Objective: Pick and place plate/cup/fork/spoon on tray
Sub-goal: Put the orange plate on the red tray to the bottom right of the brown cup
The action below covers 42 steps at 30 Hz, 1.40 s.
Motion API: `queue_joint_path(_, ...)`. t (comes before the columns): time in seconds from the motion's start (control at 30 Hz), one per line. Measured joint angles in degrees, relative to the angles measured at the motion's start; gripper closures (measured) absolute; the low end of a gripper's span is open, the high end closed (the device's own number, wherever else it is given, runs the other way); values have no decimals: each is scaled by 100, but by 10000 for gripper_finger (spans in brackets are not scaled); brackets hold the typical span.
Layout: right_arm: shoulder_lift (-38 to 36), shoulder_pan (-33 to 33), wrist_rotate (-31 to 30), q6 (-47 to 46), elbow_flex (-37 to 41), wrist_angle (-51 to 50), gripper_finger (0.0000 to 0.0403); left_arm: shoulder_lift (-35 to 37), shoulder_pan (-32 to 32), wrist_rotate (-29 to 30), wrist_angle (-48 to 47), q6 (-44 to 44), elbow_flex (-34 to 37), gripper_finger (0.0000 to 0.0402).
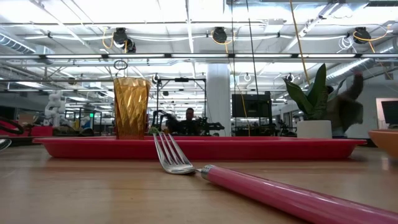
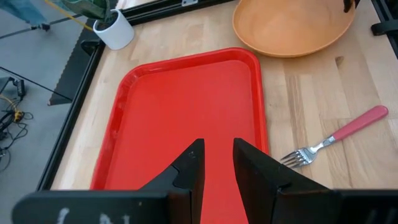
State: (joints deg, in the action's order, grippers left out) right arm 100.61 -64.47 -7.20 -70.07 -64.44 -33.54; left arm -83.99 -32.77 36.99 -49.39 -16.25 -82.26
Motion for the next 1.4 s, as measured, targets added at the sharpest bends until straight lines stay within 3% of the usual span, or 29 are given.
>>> queue_joint_path(0.53, 25, -2, -164, -191, -1917, -2559, 402, 0, 0, 2, 79, 61, 0, 314)
queue_joint_path(0.9, 25, -1, -203, -97, -2372, -2999, 402, 0, 0, 2, 85, 109, 0, 314)
queue_joint_path(1.4, 25, 215, -806, 648, -3138, -4135, 402, 0, 0, 0, 79, 120, 0, 314)
